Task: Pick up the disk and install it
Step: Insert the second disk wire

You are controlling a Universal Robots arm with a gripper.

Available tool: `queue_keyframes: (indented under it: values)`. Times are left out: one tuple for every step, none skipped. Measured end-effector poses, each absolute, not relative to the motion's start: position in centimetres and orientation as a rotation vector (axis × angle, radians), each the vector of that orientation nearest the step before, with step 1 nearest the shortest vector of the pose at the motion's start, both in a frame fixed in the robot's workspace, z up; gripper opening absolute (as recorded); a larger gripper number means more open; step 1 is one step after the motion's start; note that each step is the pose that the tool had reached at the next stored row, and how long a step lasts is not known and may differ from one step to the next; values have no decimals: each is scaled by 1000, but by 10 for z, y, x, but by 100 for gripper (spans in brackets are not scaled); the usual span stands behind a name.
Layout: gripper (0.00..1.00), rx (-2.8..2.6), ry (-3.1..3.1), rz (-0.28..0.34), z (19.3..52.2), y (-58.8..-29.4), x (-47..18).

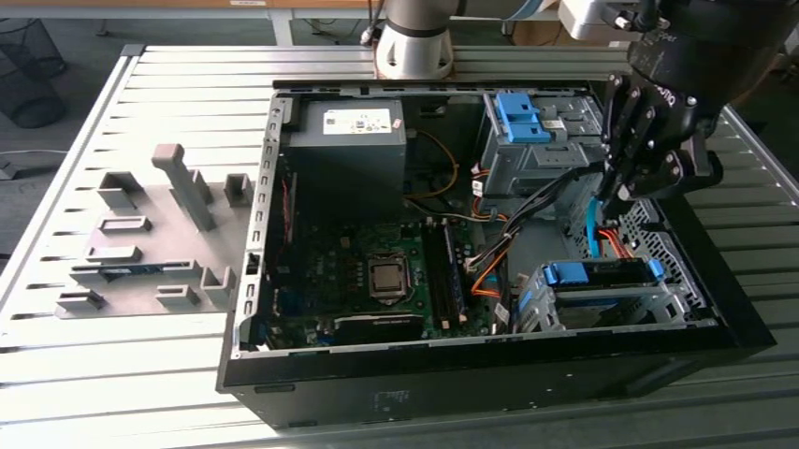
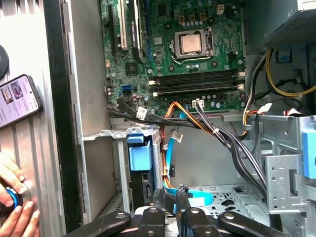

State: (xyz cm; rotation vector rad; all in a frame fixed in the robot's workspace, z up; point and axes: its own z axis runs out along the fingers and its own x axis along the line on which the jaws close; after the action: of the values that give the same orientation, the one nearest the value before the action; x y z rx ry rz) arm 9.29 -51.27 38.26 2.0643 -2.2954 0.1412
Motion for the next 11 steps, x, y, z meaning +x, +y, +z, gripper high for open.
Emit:
queue_keyframes:
  values:
    - [24, 2064, -2295, 141, 383, -512, 93]
    - [24, 2064, -2295, 141, 383, -511, 93]
    - [24, 2064, -2295, 141, 384, -511, 93]
    - [24, 2064, -2295, 141, 384, -510, 93]
    - [24, 2064, -2295, 141, 384, -509, 93]
    - [24, 2064, -2295, 141, 384, -508, 93]
    - [24, 2064, -2295, 141, 383, -508, 93]
    - [24, 2064, -2295, 142, 383, -508, 93]
    - [24, 2063, -2294, 144, 383, -508, 93]
    - [24, 2062, -2293, 147, 382, -508, 93]
    - [24, 2060, -2290, 151, 382, -508, 93]
